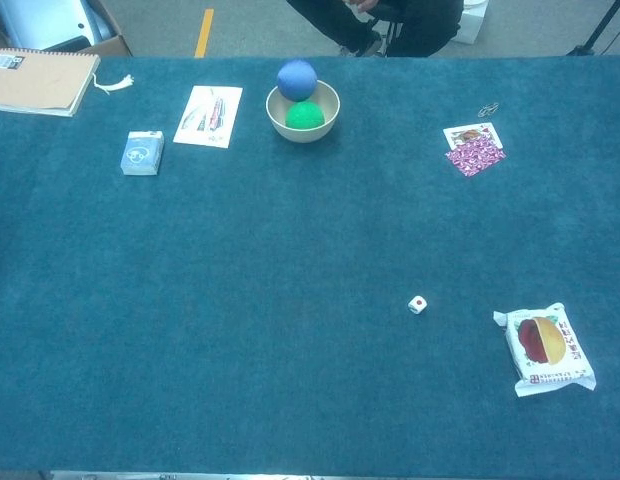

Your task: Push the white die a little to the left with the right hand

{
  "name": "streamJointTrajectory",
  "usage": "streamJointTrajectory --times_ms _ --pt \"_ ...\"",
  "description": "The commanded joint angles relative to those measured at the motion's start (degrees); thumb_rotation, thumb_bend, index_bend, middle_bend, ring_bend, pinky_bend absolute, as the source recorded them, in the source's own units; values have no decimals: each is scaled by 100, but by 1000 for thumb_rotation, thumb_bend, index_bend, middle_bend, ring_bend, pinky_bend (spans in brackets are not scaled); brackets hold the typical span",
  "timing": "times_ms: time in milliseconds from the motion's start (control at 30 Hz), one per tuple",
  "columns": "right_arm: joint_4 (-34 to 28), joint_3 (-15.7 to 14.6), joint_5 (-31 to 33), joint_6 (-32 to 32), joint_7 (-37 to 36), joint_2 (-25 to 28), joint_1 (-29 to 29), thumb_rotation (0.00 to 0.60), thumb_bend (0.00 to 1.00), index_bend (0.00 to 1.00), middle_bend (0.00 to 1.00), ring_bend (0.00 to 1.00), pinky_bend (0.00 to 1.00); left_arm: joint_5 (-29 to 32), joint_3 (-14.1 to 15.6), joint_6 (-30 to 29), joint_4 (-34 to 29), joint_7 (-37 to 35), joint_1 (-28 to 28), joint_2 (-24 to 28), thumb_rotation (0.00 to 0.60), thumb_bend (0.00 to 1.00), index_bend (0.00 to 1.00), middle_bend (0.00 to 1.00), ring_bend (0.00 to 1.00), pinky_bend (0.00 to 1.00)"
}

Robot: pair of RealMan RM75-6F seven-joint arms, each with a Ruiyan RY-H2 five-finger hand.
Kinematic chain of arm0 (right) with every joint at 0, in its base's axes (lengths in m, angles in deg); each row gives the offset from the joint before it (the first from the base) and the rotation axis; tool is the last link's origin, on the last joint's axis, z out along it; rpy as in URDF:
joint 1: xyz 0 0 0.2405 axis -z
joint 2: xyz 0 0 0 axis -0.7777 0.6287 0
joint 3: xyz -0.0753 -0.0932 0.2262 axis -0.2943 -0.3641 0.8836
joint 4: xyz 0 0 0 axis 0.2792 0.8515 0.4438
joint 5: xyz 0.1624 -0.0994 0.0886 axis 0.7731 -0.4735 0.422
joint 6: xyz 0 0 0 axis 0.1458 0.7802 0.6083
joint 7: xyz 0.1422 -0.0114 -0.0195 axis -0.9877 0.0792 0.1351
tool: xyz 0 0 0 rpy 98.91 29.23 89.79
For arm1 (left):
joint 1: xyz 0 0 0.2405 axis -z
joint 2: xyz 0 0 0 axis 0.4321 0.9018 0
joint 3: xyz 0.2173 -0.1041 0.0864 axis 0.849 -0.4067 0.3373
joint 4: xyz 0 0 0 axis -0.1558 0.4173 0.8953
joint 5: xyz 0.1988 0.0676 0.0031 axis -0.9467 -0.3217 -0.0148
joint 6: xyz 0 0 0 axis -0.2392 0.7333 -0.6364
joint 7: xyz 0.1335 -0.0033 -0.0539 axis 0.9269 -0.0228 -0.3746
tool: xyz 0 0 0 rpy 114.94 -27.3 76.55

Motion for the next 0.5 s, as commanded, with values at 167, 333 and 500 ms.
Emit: streamJointTrajectory --times_ms 167,333,500 --pt "52 -110 -59 -270 84 15 -102 600 446 328 387 305 394 -15 -6 -24 -46 -104 -12 53 600 21 400 158 81 292" --pt "-58 -152 -244 -325 237 138 -192 600 448 230 449 519 753 -11 14 11 -48 -104 -10 57 600 21 401 158 81 292" --pt "-492 -165 -155 -635 845 363 -347 600 488 83 609 738 908 -62 17 -50 -82 -112 -26 68 600 20 401 158 81 292"
